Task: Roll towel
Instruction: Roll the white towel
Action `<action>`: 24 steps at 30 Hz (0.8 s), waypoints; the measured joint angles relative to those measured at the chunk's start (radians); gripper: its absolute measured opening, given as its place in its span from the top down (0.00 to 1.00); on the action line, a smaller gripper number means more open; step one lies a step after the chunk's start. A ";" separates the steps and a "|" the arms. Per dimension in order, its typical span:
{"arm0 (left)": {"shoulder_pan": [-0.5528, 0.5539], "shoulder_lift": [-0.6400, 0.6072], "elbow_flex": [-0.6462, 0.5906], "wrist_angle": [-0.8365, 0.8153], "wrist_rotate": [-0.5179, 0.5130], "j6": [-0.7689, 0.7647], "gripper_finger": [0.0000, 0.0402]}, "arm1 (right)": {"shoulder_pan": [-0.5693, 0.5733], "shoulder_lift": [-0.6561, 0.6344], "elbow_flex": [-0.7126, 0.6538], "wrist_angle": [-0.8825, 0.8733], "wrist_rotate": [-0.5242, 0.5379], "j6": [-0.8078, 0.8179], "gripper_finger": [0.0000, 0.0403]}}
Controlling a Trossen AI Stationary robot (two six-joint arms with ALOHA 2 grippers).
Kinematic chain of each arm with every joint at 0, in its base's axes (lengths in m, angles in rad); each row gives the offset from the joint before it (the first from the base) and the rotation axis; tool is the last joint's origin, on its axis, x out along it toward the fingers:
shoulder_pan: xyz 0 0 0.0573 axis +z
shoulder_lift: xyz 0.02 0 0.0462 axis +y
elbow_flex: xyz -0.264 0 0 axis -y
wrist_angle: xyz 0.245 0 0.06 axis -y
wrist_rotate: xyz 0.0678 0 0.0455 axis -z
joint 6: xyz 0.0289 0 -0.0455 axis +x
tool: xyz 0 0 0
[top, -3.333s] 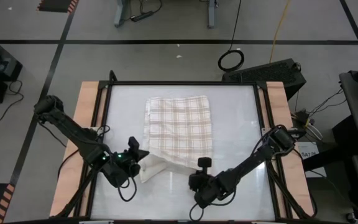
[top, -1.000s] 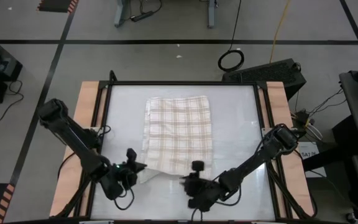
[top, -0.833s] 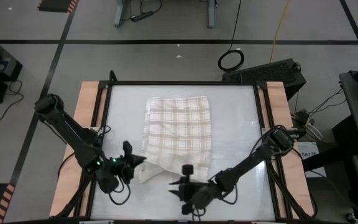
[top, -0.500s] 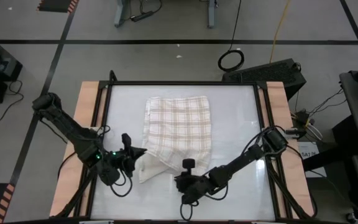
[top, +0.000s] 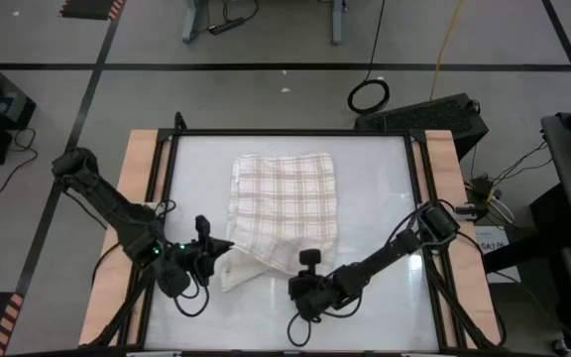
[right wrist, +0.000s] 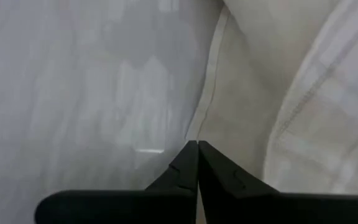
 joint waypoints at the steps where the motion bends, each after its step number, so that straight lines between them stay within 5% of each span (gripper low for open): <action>1: -0.007 0.000 0.000 -0.001 0.000 -0.003 0.98 | -0.002 0.000 0.000 -0.015 -0.005 0.000 1.00; 10: -0.046 -0.001 0.000 -0.024 0.006 -0.083 0.98 | -0.017 -0.004 0.002 -0.119 -0.095 -0.002 1.00; 19: -0.086 0.001 -0.001 -0.107 0.172 -0.231 0.98 | -0.017 -0.006 0.003 -0.180 -0.118 -0.026 1.00; 24: -0.111 0.003 -0.001 -0.116 0.183 -0.293 0.98 | -0.017 -0.020 0.002 -0.225 -0.155 -0.052 1.00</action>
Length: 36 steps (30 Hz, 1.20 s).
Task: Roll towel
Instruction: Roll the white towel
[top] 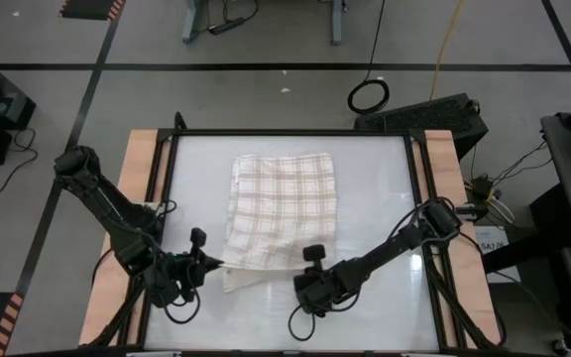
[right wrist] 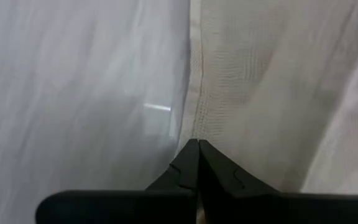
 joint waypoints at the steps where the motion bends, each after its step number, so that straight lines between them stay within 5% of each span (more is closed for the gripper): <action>1: -0.003 0.001 0.000 -0.005 0.001 -0.011 0.98 | 0.000 -0.005 0.000 -0.011 -0.007 -0.005 1.00; 23: -0.010 0.276 -0.009 0.205 0.124 -0.027 0.93 | -0.006 -0.058 -0.006 -0.061 -0.090 -0.119 1.00; 36: -0.010 0.303 -0.009 0.314 0.127 -0.029 0.86 | -0.006 -0.140 -0.003 -0.058 -0.107 -0.113 1.00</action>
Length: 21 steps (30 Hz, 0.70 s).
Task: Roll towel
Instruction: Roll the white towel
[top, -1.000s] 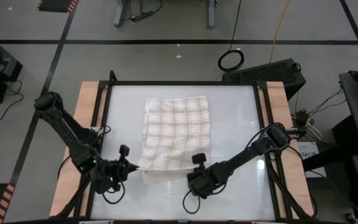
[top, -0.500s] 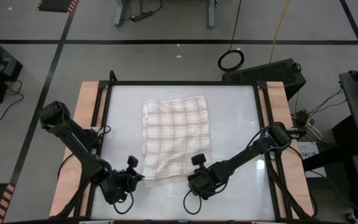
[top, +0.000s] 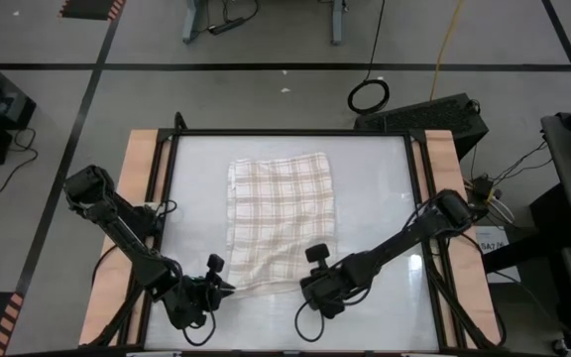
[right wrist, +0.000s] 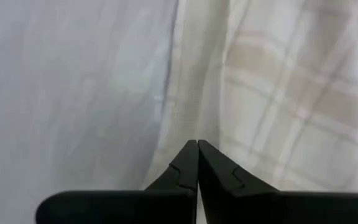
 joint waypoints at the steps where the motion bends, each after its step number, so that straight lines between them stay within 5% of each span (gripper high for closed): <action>1: 0.000 0.000 0.000 -0.003 0.001 -0.008 0.85 | 0.000 -0.010 0.000 0.001 0.000 0.000 1.00; 11: 0.000 -0.004 0.000 -0.057 -0.043 -0.116 0.85 | 0.000 -0.064 0.001 0.020 -0.116 0.035 0.88; 21: 0.000 -0.001 0.000 -0.071 -0.036 -0.286 0.85 | 0.025 -0.073 -0.079 -0.090 -0.079 0.157 0.86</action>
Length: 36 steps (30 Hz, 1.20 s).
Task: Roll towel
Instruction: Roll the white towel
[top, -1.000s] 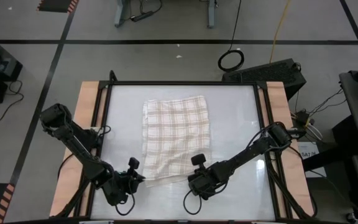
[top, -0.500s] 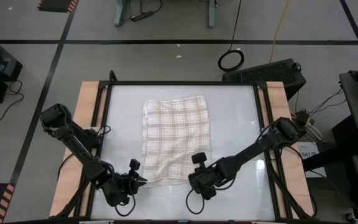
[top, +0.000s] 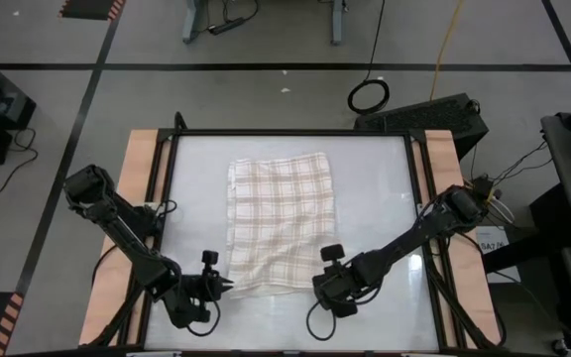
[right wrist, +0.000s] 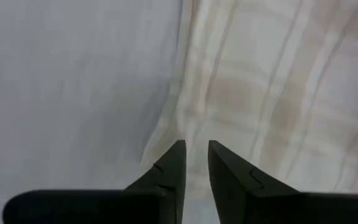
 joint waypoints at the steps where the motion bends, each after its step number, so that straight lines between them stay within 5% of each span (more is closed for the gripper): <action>1: 0.000 0.005 0.000 0.015 0.001 0.000 0.85 | 0.000 0.000 -0.012 0.006 0.000 0.009 0.87; 17: 0.008 0.180 0.000 0.190 0.068 -0.076 0.85 | 0.000 0.000 -0.050 0.037 0.005 0.012 0.99; 21: 0.009 0.167 0.000 0.158 0.193 -0.077 0.85 | 0.001 -0.006 -0.050 0.028 0.001 0.008 0.99; 25: -0.001 0.065 0.033 0.077 0.211 -0.054 0.85 | 0.008 -0.057 -0.050 0.020 -0.013 0.008 0.99; 28: -0.003 -0.049 0.055 0.044 0.124 0.023 0.85 | 0.016 -0.125 -0.050 0.028 0.010 0.003 0.99; 31: 0.010 -0.158 0.057 0.042 -0.109 0.145 0.85 | 0.029 -0.188 -0.050 0.049 0.113 -0.038 0.99; 36: 0.237 -0.301 0.056 -0.062 -0.251 0.267 0.85 | 0.006 -0.258 -0.165 0.231 0.282 -0.165 0.97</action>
